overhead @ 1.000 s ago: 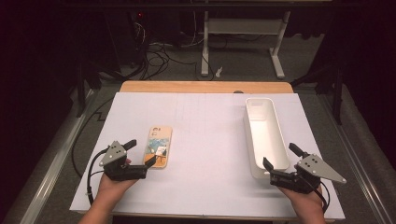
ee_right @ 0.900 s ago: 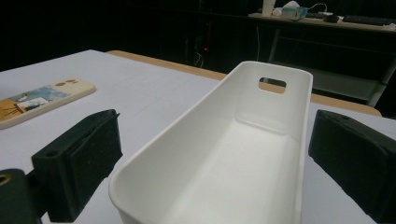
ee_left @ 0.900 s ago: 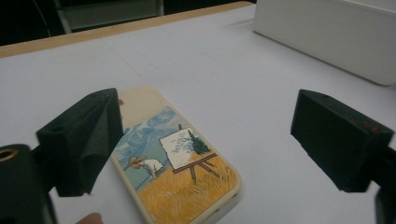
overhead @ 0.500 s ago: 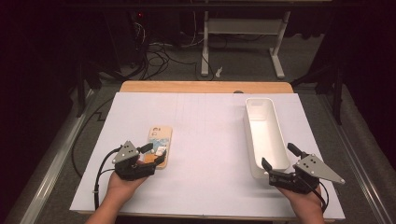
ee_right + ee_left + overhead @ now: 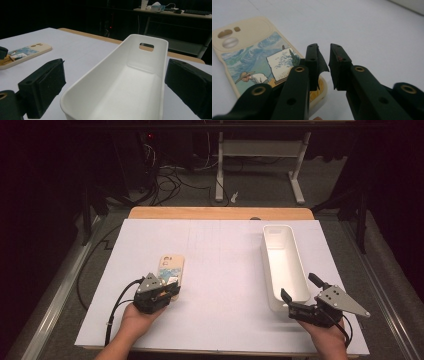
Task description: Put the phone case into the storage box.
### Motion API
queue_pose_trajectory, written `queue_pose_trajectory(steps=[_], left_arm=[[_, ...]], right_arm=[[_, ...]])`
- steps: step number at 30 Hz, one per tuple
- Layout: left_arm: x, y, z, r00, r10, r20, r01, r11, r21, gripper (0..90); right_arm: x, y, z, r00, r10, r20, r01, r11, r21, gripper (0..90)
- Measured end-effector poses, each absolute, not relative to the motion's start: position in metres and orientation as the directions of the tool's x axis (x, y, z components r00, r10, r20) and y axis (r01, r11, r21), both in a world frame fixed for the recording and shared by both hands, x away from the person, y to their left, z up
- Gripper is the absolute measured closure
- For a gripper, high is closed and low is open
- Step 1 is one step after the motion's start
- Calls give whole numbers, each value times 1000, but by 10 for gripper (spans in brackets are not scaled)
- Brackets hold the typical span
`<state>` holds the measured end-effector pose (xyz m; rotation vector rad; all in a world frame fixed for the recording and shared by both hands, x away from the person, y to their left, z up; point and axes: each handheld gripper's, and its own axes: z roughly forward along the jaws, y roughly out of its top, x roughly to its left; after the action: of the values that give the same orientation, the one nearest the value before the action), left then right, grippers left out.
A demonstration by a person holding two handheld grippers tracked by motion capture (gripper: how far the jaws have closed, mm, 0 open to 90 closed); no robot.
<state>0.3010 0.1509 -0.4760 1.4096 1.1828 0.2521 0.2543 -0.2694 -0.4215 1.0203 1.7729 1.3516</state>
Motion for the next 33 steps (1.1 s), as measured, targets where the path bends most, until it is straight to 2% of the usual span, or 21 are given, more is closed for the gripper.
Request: queue_pose_trajectory(steps=[2, 8, 17, 33], left_arm=[[301, 148, -479, 459, 760, -460, 498, 209, 842, 825], [302, 144, -485, 462, 779, -425, 512, 157, 844, 878], [298, 131, -492, 489, 799, -350, 513, 61, 856, 894], [296, 136, -495, 475, 813, -338, 530, 43, 847, 890]], right_arm=[[254, -269, -421, -465, 884, -56, 181, 156, 971, 38], [254, -270, -421, -464, 884, -53, 178, 152, 972, 38], [255, -270, -422, -463, 885, -50, 181, 150, 972, 38], [254, -271, -422, -460, 887, -44, 181, 142, 973, 39]])
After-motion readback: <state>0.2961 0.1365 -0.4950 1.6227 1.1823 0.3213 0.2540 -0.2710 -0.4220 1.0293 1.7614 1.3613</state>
